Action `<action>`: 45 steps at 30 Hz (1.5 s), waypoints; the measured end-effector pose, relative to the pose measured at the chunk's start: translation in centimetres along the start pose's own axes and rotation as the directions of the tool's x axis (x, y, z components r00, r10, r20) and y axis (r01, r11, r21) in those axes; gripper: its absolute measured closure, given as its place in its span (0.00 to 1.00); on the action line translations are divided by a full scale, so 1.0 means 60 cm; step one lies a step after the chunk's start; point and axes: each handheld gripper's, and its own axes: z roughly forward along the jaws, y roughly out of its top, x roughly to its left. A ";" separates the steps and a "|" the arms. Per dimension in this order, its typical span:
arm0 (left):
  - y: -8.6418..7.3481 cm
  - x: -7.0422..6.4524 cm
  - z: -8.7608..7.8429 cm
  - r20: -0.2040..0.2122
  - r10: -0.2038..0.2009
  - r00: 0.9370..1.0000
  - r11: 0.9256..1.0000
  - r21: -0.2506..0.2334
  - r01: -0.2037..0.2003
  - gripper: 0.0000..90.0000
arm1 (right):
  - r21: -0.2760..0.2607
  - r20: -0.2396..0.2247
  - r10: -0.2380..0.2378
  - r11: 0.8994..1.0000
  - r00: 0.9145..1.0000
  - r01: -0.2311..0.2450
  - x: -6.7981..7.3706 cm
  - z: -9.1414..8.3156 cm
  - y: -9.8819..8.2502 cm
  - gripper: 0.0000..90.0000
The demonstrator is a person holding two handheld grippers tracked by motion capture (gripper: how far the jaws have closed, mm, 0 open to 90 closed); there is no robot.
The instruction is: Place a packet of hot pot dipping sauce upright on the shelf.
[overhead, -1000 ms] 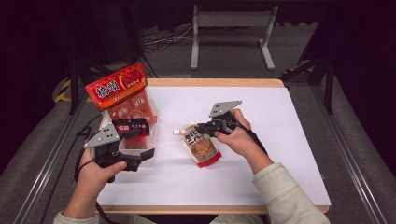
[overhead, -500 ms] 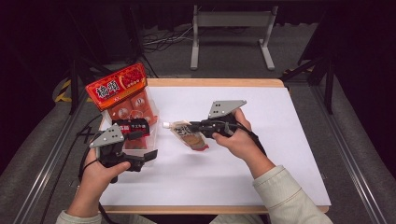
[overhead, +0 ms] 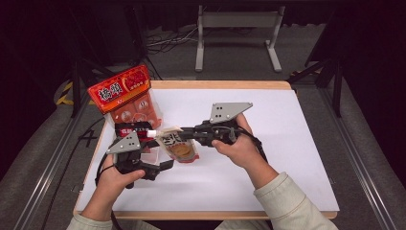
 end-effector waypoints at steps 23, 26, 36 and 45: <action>-0.014 0.000 0.016 0.222 0.037 0.974 0.999 -0.013 -0.035 0.83 | -0.071 -0.106 0.021 0.997 0.994 -0.029 0.015 0.022 -0.001 0.97; -0.014 0.002 0.011 0.216 0.031 0.976 0.999 0.012 -0.035 0.85 | -0.060 -0.102 0.011 0.998 0.995 -0.018 0.016 0.024 -0.002 0.96; -0.006 0.017 -0.023 0.160 0.034 0.987 0.999 0.000 -0.035 0.88 | -0.094 -0.056 0.028 0.995 0.998 -0.034 0.014 0.007 -0.011 0.70; -0.001 0.035 -0.062 0.078 0.041 0.996 0.999 0.003 -0.041 0.88 | -0.092 0.014 0.080 0.993 0.997 -0.078 0.000 -0.031 -0.050 0.58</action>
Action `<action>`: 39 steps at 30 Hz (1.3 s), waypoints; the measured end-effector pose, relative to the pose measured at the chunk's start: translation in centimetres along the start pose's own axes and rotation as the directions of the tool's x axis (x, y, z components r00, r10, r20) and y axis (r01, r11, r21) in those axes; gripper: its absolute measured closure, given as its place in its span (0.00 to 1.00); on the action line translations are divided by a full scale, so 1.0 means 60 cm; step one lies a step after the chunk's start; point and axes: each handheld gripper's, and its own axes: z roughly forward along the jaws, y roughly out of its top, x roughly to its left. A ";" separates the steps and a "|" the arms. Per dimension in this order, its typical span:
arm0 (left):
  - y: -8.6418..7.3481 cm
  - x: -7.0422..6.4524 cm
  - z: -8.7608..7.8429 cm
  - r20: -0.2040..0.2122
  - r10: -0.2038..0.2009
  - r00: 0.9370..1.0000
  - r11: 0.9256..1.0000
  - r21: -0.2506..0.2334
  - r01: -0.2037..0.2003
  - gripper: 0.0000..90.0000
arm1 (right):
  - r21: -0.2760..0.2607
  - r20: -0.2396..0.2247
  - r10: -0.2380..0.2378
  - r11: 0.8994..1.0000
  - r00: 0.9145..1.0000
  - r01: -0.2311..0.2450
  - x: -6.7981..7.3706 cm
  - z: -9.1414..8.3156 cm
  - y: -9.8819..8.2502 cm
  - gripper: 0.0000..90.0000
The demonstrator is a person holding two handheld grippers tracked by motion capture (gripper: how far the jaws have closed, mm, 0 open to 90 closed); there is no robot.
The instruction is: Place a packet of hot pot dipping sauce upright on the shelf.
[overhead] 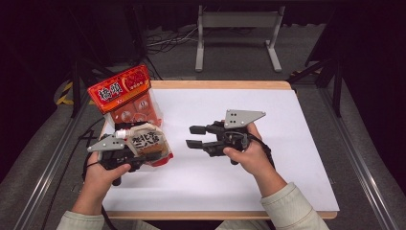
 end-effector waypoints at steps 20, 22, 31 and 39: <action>0.001 0.022 -0.072 -0.130 0.012 0.991 1.000 -0.006 -0.013 0.87 | 0.057 0.207 0.030 0.997 0.978 -0.043 -0.020 -0.104 -0.074 0.44; -0.003 0.027 -0.079 -0.136 0.010 0.991 1.000 -0.005 -0.011 0.87 | 0.081 0.219 0.025 0.996 0.975 -0.044 -0.025 -0.112 -0.081 0.44; -0.014 0.042 -0.098 -0.174 0.012 0.985 1.000 0.019 -0.009 0.87 | 0.087 0.273 0.047 0.994 0.961 -0.073 -0.044 -0.149 -0.097 0.44; -0.019 0.056 -0.107 -0.204 0.021 0.979 0.999 0.039 -0.013 0.87 | 0.076 0.278 0.067 0.993 0.958 -0.091 -0.046 -0.161 -0.101 0.43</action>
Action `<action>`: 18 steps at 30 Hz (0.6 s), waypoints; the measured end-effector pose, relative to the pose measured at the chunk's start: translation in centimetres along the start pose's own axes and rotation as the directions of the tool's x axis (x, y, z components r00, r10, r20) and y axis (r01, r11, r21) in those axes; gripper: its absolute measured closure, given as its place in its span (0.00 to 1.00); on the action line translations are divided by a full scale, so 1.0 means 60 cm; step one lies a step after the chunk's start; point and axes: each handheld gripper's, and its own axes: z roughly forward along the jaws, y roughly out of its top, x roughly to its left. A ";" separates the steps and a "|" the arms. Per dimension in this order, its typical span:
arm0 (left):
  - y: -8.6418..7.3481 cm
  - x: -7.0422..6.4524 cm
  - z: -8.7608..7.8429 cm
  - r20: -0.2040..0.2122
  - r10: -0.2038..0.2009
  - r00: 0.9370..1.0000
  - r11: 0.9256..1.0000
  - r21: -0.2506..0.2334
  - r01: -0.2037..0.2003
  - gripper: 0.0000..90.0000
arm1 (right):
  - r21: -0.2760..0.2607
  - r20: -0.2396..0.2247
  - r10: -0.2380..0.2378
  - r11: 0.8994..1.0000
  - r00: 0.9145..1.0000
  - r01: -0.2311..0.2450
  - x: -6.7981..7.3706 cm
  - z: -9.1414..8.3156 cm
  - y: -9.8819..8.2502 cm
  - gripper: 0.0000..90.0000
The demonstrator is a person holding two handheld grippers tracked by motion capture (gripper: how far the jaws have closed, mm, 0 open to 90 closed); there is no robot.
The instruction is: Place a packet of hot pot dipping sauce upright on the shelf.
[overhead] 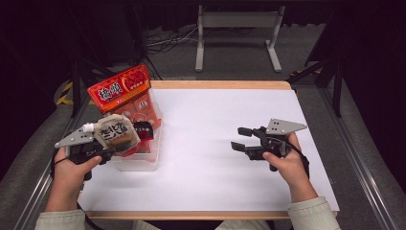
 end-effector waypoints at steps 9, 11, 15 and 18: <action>-0.016 0.017 0.006 0.028 0.005 1.000 1.000 0.005 -0.005 0.87 | -0.009 -0.009 0.022 1.000 1.000 -0.022 -0.006 -0.002 -0.006 0.43; -0.021 0.019 0.008 0.041 -0.006 0.999 1.000 0.002 0.006 0.87 | -0.005 -0.013 0.024 1.000 1.000 -0.024 -0.005 0.000 -0.007 0.43; -0.027 0.020 0.015 0.053 0.009 0.999 1.000 0.021 -0.010 0.87 | -0.005 -0.019 0.024 1.000 1.000 -0.024 -0.005 0.001 -0.007 0.43; -0.029 0.019 0.019 0.062 0.012 0.998 1.000 0.027 -0.014 0.87 | -0.006 -0.022 0.025 1.000 0.999 -0.025 -0.005 0.001 -0.007 0.43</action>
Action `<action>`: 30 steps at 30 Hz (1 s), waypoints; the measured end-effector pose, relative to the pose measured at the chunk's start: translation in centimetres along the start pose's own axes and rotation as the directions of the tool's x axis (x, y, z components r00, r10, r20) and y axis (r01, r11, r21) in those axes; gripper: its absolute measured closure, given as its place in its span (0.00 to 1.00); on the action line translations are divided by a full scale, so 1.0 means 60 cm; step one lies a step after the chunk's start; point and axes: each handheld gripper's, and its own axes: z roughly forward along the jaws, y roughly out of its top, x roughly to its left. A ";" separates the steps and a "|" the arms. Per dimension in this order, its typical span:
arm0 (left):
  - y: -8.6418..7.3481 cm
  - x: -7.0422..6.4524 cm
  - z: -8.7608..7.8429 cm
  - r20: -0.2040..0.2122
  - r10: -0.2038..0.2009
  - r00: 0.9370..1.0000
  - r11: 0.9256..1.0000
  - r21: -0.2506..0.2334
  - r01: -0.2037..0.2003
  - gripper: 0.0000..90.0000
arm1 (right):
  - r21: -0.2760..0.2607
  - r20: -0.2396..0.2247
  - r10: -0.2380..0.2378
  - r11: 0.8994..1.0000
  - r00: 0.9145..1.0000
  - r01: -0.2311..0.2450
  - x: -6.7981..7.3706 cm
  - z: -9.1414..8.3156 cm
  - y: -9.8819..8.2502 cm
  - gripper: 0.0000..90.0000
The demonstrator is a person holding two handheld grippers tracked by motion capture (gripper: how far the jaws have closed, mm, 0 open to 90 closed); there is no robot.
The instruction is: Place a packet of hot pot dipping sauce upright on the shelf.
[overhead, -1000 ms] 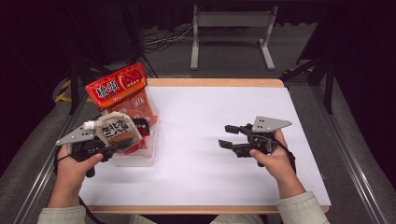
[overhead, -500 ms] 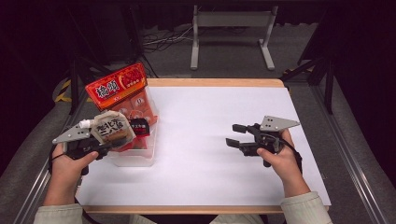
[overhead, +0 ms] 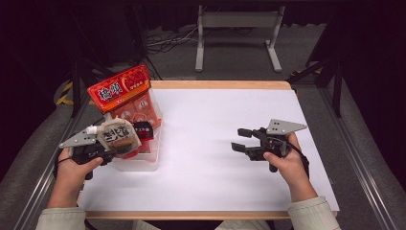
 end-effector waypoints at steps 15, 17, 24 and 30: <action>-0.010 0.000 0.010 0.037 -0.055 0.998 0.996 0.066 0.052 0.86 | -0.007 -0.005 0.008 1.000 1.000 -0.008 0.001 0.000 0.000 0.42; -0.011 0.001 0.010 0.037 -0.061 0.997 0.996 0.074 0.058 0.86 | -0.008 -0.002 0.010 1.000 1.000 -0.010 0.000 0.001 -0.001 0.42; -0.026 0.009 0.016 0.059 -0.110 0.992 0.991 0.081 0.105 0.85 | -0.003 -0.006 0.010 1.000 1.000 -0.010 0.001 0.004 -0.002 0.41; -0.029 0.010 0.016 0.047 -0.110 0.993 0.990 0.095 0.105 0.82 | -0.005 -0.006 0.011 1.000 1.000 -0.011 0.001 0.004 -0.002 0.41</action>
